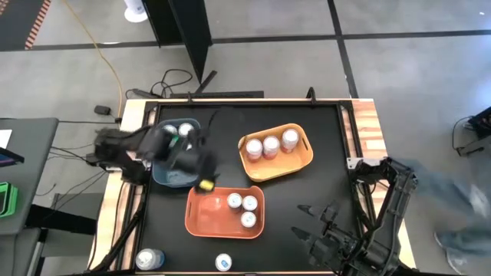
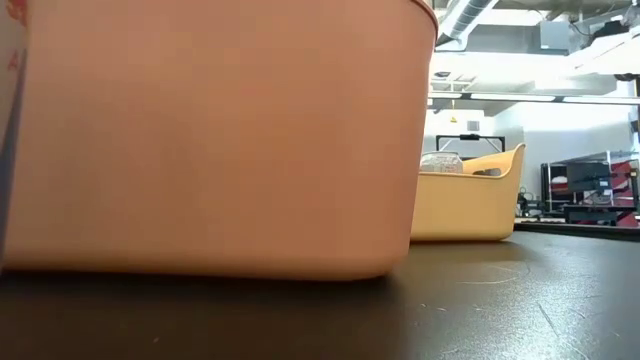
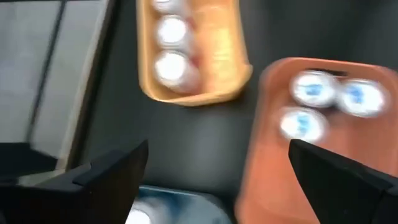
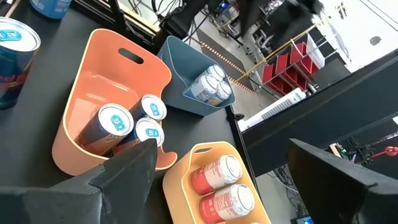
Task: Sort soda cans
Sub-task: Put the blue soda can into the blue bin
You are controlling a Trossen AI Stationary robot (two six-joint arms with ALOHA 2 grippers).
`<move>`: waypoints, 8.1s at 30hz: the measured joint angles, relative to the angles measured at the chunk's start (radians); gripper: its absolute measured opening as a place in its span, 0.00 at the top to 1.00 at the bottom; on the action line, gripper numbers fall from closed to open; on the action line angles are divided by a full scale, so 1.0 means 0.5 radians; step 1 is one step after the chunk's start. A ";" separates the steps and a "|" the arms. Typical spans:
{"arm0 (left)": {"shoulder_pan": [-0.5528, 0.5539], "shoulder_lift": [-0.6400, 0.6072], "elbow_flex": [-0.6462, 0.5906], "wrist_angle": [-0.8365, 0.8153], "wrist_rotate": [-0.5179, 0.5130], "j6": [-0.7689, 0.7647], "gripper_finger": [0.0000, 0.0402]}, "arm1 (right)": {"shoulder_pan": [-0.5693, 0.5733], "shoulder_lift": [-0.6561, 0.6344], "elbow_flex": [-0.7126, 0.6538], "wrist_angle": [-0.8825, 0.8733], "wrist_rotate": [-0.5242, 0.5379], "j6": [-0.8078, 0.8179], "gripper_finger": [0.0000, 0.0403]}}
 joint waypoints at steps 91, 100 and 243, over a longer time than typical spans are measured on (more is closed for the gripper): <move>-1.597 0.053 -1.631 0.599 0.143 -1.389 0.04 | -0.317 -0.019 -0.101 -0.015 0.108 -0.163 0.09; -1.417 0.055 -2.013 1.004 0.322 -1.090 0.04 | -0.250 -0.019 -0.101 -0.008 0.100 -0.142 0.09; -0.280 -0.846 -1.360 0.695 0.952 -1.262 0.23 | -1.513 -0.142 -0.858 3.476 -2.442 -2.349 0.09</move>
